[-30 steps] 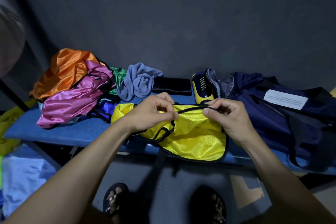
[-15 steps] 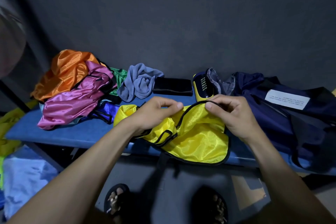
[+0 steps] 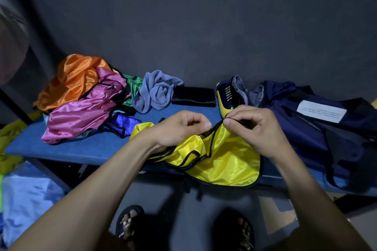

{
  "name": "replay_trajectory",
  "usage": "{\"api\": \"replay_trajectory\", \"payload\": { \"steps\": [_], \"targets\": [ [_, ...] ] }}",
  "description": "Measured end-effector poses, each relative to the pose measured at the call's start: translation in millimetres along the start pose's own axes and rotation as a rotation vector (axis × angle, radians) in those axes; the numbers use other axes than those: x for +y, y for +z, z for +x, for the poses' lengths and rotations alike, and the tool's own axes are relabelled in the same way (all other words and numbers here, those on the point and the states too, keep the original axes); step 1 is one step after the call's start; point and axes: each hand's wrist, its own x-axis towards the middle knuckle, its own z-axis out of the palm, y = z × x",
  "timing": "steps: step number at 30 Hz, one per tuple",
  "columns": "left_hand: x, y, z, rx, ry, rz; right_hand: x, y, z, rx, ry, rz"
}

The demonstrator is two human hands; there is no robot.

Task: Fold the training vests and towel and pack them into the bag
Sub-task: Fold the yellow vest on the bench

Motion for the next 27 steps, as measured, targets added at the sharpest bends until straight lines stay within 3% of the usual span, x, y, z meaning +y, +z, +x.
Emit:
{"api": "replay_trajectory", "payload": {
  "steps": [4, 7, 11, 14, 19, 23, 27],
  "targets": [
    [-2.3, 0.8, -0.1, -0.002, 0.073, 0.028, 2.5, -1.5, 1.4, 0.032, -0.004, -0.013],
    [-4.7, -0.2, -1.0, 0.015, 0.076, 0.181, 4.1, 0.6, 1.6, 0.070, -0.009, -0.032],
    [-4.3, 4.7, 1.6, 0.322, 0.236, 0.616, 7.0, 5.1, 3.3, 0.138, -0.022, -0.080],
    [1.3, 10.5, 0.4, 0.451, 0.301, 0.666, 6.9, 7.7, 5.6, 0.193, -0.020, -0.113],
    [4.5, 20.2, -0.2, 0.429, 0.281, 0.604, 5.9, 12.7, 8.7, 0.265, -0.033, -0.168],
    [4.3, 24.8, 1.7, 0.514, 0.218, 0.750, 4.0, 19.1, 11.9, 0.273, -0.072, -0.198],
    [4.6, 20.0, 1.9, 0.591, 0.275, 0.862, 4.1, 16.7, 12.2, 0.267, -0.021, -0.132]
  ]
}}
